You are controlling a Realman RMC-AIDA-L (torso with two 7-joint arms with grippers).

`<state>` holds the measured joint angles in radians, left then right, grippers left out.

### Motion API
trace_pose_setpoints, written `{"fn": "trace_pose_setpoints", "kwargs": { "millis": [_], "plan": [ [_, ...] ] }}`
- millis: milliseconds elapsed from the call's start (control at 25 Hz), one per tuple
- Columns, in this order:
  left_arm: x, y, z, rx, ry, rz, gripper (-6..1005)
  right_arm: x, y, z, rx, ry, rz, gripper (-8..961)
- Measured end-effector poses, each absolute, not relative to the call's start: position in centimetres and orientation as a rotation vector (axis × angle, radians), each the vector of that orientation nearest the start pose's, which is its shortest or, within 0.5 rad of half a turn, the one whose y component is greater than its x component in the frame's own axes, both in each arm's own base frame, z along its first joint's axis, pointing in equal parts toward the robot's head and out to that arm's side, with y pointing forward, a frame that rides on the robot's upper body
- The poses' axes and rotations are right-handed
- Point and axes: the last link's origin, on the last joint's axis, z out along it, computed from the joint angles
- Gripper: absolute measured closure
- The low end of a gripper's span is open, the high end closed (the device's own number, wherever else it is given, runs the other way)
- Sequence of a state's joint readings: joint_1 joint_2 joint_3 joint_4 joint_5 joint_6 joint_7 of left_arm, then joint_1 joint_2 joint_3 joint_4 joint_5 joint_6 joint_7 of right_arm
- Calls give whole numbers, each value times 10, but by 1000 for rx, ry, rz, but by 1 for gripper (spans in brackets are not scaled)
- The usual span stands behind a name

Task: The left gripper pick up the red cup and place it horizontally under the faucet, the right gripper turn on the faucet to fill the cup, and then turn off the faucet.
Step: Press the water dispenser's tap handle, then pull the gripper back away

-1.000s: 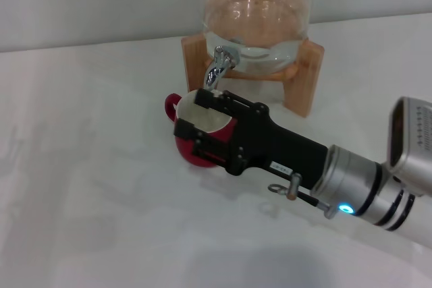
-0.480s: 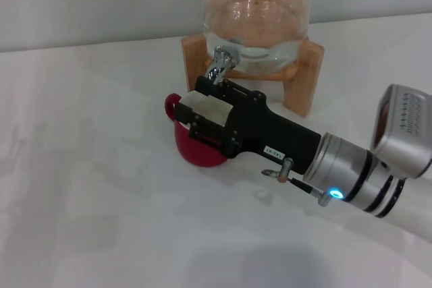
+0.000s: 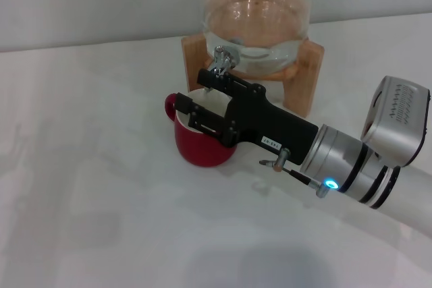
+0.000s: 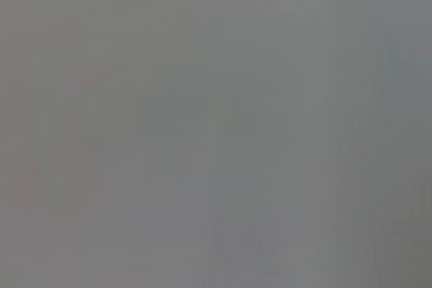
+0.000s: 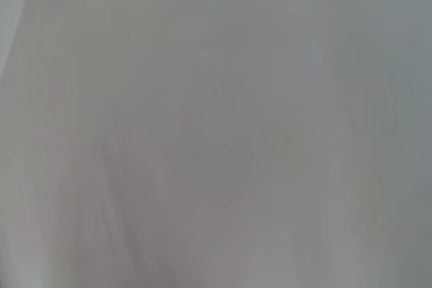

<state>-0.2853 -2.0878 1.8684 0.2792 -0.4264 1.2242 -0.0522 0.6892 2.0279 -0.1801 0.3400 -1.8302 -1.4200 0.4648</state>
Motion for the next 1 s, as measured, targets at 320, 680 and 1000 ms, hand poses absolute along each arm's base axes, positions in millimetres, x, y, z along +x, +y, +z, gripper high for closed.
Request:
{"fn": "trace_pose_setpoints", "kwargs": {
  "millis": [320,680,1000],
  "plan": [
    [-336,305,6,-1508,-415,-672,115,204,312,-83,-2238,484,1266,295],
    [-336,305,6,-1509,-414,-672,116,207,310,-83,-2230,488,1262,295],
    [-335,305,4,-1518,-412,-673,115,211,309,-82,-2218,502,1252,295]
  ]
}}
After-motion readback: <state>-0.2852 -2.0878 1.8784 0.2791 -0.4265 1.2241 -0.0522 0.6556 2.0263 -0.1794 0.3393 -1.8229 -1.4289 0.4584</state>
